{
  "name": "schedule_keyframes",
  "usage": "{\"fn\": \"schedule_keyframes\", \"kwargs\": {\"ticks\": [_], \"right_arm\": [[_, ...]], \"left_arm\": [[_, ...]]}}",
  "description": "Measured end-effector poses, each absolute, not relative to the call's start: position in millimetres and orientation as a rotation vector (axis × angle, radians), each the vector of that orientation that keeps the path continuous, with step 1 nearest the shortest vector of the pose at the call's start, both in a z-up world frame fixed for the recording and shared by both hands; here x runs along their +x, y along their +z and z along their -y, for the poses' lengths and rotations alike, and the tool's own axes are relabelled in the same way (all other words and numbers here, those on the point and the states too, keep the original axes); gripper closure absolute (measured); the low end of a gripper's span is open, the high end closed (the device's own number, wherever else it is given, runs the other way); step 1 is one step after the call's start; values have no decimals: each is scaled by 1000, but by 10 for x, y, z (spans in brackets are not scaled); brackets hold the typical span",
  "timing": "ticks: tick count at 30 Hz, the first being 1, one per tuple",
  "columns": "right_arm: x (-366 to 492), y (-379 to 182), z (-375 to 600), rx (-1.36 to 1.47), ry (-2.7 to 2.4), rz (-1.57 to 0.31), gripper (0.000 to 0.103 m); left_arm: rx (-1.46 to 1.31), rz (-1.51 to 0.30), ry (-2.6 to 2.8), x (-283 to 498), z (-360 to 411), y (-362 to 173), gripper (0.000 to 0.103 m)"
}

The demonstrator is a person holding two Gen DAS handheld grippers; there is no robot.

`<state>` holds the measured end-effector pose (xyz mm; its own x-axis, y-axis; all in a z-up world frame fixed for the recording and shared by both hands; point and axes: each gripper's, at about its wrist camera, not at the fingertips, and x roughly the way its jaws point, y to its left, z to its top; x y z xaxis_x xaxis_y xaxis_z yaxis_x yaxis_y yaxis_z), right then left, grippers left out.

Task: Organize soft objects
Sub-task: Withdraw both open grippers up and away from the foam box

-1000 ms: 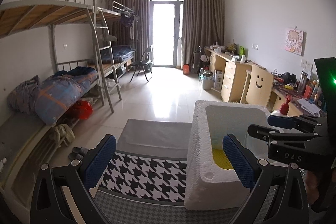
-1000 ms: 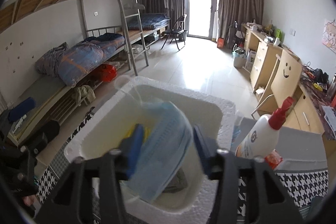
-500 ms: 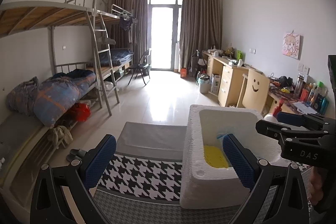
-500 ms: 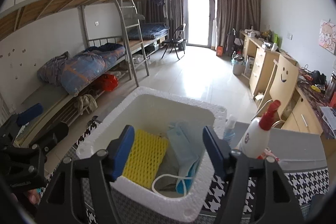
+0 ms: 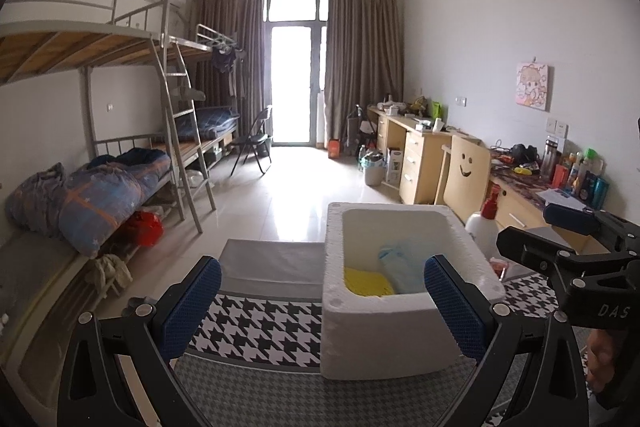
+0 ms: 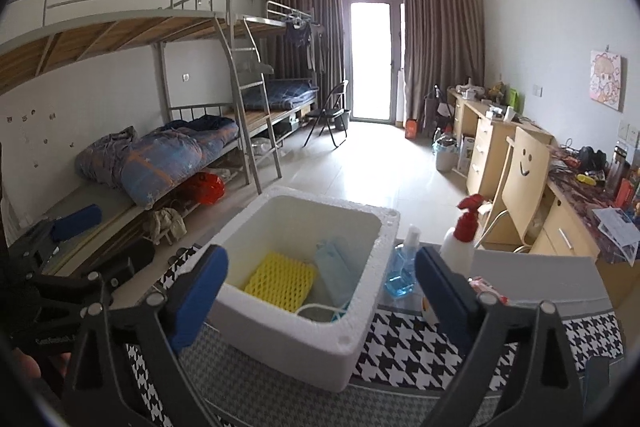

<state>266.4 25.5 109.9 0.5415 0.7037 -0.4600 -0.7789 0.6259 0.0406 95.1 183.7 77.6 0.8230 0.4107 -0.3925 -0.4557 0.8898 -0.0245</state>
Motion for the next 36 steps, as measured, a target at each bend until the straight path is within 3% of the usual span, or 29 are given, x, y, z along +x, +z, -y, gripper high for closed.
{"fn": "schedule_keyframes", "kwargs": {"ticks": [36], "right_arm": [[1965, 865, 648, -76, 808, -351, 6]], "left_arm": [[-77, -268, 383, 212, -1091, 633, 1]]}}
